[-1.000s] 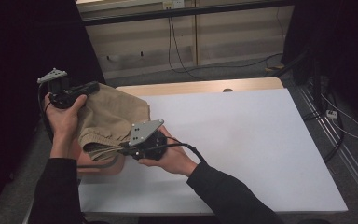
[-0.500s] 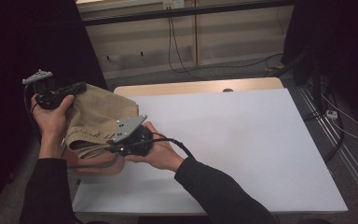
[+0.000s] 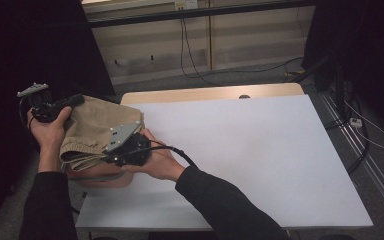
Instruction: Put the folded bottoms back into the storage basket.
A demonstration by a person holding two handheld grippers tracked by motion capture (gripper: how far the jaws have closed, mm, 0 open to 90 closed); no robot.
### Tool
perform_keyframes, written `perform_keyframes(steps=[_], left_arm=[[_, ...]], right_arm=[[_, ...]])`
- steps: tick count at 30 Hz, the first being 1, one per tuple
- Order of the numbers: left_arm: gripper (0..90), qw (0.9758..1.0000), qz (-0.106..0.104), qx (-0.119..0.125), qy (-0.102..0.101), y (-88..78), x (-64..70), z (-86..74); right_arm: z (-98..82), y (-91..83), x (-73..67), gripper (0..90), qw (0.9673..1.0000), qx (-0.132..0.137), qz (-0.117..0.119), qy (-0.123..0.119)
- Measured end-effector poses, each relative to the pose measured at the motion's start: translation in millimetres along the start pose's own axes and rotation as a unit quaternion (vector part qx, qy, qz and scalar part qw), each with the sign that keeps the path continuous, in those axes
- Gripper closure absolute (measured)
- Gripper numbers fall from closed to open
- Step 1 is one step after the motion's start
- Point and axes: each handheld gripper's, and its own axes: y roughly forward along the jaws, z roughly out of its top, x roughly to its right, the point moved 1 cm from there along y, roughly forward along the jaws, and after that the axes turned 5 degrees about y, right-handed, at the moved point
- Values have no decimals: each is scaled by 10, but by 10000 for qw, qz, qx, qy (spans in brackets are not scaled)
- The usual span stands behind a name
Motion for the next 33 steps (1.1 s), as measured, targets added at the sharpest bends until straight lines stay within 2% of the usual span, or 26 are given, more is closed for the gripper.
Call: perform_keyframes(steps=[5,14,26,32,33], left_arm=[[866,9999,-38,-31,-147,43,-86,-75],[866,9997,-75,-165,-143,189,-192,-151],[866,9992,-158,-240,-291,230,-324,-323],[866,9992,-161,-282,-241,255,-349,-368],[866,9991,-176,-257,-280,274,-362,-390]], right_arm=[[-24,89,20,801,9999,-85,37,58],[-72,277,30,800,9997,-195,29,167],[-112,452,-13,798,9993,-305,58,187],[-131,505,-35,798,9993,-315,35,199],[-142,529,-52,798,9993,-325,-5,202]])
